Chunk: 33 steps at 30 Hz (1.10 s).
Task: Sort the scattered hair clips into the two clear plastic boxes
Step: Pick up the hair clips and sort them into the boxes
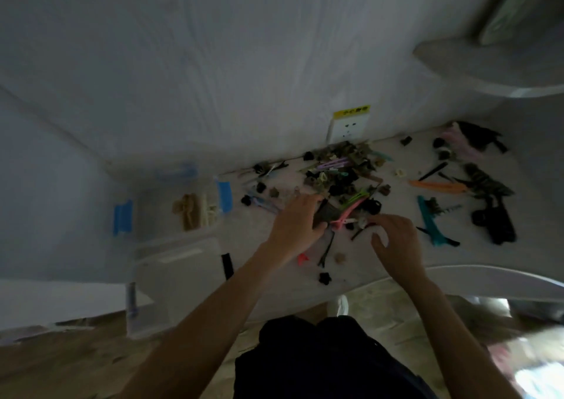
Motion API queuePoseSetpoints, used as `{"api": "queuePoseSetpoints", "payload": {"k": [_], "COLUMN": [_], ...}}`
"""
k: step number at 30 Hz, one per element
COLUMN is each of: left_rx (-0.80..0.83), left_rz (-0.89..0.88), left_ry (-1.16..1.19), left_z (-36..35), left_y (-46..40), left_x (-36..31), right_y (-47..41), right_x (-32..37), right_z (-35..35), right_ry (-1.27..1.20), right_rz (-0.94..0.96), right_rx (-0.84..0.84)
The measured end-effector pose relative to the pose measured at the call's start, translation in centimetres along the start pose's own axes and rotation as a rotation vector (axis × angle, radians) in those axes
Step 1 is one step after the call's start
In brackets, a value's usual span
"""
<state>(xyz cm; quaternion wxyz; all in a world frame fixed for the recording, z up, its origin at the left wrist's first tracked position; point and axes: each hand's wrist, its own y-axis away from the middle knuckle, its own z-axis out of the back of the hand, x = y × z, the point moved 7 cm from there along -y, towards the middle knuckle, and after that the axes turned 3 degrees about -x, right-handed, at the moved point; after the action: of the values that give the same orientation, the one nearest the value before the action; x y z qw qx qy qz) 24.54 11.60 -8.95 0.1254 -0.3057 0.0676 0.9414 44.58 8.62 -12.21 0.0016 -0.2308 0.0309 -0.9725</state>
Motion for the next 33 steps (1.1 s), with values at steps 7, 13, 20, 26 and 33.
{"api": "queuePoseSetpoints", "payload": {"k": [7, 13, 20, 26, 33], "left_rx": [0.128, 0.075, -0.140, -0.594, -0.870], "left_rz": [0.192, 0.363, 0.351, 0.313, 0.674], "left_ry": [-0.126, 0.147, 0.411, 0.437, 0.293], "left_z": [-6.9, -5.9, -0.6, 9.2, 16.2], "left_y": [-1.8, -1.2, 0.0, 3.6, 9.9], "left_x": [1.4, 1.6, -1.1, 0.1, 10.3], "right_y": [-3.6, -11.0, -15.7, -12.1, -8.1], "right_x": [-2.4, -0.6, 0.1, 1.6, 6.4], "right_z": [-1.8, 0.6, -1.4, 2.5, -1.4], "right_ry": [0.077, 0.025, -0.008, -0.159, -0.815], "right_rz": [0.023, 0.074, -0.033, 0.001, -0.255], "right_rx": [0.203, 0.066, 0.167, -0.074, 0.171]}}
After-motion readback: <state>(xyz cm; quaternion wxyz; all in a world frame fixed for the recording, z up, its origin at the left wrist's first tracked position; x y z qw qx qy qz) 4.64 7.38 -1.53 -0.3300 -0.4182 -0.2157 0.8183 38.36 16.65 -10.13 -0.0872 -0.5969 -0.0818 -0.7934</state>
